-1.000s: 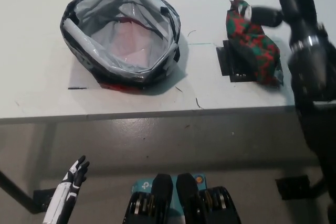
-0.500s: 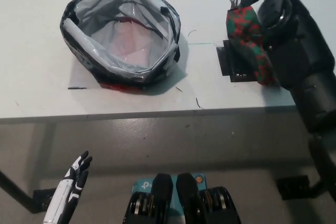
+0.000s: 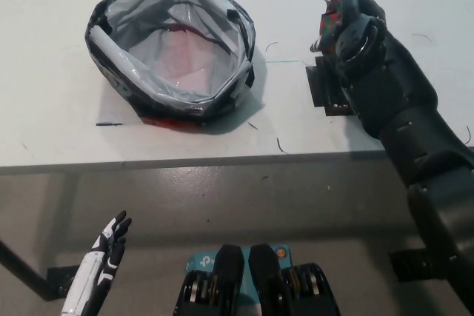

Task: The robot uses its right hand to pick up a bag of coffee beans and puts it in the black plastic bag, then the robot grabs the top of the bag and lifts it.

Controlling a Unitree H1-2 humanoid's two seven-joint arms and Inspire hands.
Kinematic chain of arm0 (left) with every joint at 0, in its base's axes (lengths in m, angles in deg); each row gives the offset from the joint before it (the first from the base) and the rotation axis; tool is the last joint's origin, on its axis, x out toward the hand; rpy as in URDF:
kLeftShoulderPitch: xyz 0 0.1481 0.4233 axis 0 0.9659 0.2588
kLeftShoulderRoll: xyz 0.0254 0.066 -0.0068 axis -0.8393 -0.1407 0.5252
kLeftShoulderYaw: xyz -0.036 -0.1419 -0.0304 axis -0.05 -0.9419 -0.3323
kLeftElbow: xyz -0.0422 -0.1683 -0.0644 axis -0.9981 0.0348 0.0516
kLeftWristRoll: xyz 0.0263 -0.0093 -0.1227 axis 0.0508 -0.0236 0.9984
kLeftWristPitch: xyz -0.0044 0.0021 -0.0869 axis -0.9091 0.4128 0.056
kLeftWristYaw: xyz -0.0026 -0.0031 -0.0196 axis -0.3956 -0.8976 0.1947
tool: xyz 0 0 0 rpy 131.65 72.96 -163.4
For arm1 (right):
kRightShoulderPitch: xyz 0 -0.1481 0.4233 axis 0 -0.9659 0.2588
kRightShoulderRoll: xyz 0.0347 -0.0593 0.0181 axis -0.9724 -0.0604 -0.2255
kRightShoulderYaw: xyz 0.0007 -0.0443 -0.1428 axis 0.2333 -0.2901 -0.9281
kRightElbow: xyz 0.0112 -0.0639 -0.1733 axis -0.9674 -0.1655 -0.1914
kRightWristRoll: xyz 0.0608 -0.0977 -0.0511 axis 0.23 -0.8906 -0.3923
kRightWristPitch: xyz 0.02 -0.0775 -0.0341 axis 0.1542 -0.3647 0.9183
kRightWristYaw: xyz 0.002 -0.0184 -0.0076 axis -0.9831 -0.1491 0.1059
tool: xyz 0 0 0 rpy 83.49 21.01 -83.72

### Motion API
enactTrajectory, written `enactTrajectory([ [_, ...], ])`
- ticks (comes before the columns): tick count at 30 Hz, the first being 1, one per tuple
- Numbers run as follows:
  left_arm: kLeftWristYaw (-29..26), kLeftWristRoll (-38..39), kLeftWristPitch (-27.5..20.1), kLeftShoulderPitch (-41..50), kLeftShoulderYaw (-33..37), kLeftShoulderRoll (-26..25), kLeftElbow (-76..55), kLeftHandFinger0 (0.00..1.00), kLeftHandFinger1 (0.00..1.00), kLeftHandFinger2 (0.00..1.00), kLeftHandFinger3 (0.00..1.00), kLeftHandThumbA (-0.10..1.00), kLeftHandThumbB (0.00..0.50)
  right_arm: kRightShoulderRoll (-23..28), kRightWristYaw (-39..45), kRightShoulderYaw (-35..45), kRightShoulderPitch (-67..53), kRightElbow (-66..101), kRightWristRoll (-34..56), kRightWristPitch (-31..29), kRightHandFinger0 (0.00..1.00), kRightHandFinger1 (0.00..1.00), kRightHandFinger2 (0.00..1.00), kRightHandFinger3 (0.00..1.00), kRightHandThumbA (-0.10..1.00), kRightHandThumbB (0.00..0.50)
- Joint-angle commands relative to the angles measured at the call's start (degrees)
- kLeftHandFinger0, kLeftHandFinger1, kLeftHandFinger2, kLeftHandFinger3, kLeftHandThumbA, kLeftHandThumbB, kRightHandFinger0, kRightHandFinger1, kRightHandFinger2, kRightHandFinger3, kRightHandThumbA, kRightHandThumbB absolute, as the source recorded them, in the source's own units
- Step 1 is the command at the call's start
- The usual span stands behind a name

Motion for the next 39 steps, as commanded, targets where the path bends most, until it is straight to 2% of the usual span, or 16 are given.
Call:
enactTrajectory([
  [1, -0.04, -0.9, -2.69, 0.36, 0.02, -0.67, -1.23, 1.0, 1.0, 1.0, 1.0, 1.0, 0.254, 0.12, -3.64, -0.27, 2.22, -1.44, 2.23, -0.64, 1.0, 1.0, 1.0, 1.0, 1.0, 0.5],
  [20, 0.31, -1.1, -2.79, 0.14, 0.03, -0.87, -1.07, 1.0, 1.0, 1.0, 1.0, 1.0, 0.252, 2.24, -9.28, -6.65, 0.78, -7.31, 0.72, 1.43, 1.0, 1.0, 1.0, 1.0, 0.99, 0.5],
  [25, 0.51, -0.61, -3.06, -0.53, -0.09, -0.88, -0.74, 1.0, 1.0, 1.0, 1.0, 1.0, 0.253, 1.76, -9.83, -7.98, -0.6, -10.33, 1.4, 1.3, 1.0, 1.0, 1.0, 1.0, 0.94, 0.5],
  [26, 0.4, -0.87, -3.02, -0.66, -0.17, -0.91, -0.83, 1.0, 1.0, 1.0, 1.0, 1.0, 0.256, 1.53, -9.93, -7.68, -1.25, -10.92, 2.07, 1.21, 1.0, 1.0, 1.0, 1.0, 0.87, 0.5],
  [27, 0.38, -0.93, -2.96, -0.72, -0.21, -0.91, -0.88, 1.0, 1.0, 1.0, 1.0, 1.0, 0.256, 1.44, -9.86, -7.58, -1.51, -11.14, 2.34, 1.28, 1.0, 1.0, 1.0, 1.0, 0.87, 0.5],
  [31, 0.13, -1.51, -3.64, -1.22, -0.21, -1.02, -0.38, 1.0, 1.0, 1.0, 1.0, 1.0, 0.253, 1.3, -8.23, -5.78, -3.52, -12.22, 4.95, -0.74, 1.0, 1.0, 1.0, 1.0, 0.72, 0.496],
  [35, 0.41, -1.17, -3.45, -1.71, -0.2, -1.04, -0.34, 1.0, 1.0, 1.0, 1.0, 1.0, 0.262, 1.28, -5.34, -5.89, -5.08, -13.51, 5.63, -2.69, 1.0, 1.0, 1.0, 1.0, 0.75, 0.5],
  [36, 0.35, -1.32, -3.28, -1.79, -0.2, -1.01, -0.42, 1.0, 1.0, 1.0, 1.0, 1.0, 0.264, 1.03, -4.61, -7.62, -5.32, -14.16, 4.05, -2.17, 0.97, 1.0, 1.0, 1.0, 0.77, 0.5],
  [37, 0.32, -1.52, -3.13, -1.84, -0.17, -1.03, -0.5, 1.0, 1.0, 1.0, 1.0, 1.0, 0.261, 0.87, -4.44, -8.91, -5.42, -14.67, 2.89, -1.97, 0.85, 1.0, 1.0, 1.0, 0.71, 0.496],
  [38, 0.26, -1.65, -2.97, -1.85, -0.19, -1.01, -0.64, 1.0, 1.0, 1.0, 1.0, 1.0, 0.268, 0.75, -4.96, -10.23, -5.72, -15.15, 1.85, -2.52, 0.78, 1.0, 1.0, 1.0, 0.49, 0.423],
  [39, 0.29, -1.57, -2.86, -1.81, -0.21, -0.98, -0.76, 1.0, 1.0, 1.0, 1.0, 1.0, 0.262, 0.7, -5.93, -10.87, -6.02, -15.14, 1.5, -3.06, 0.67, 0.87, 1.0, 1.0, 0.32, 0.31],
])
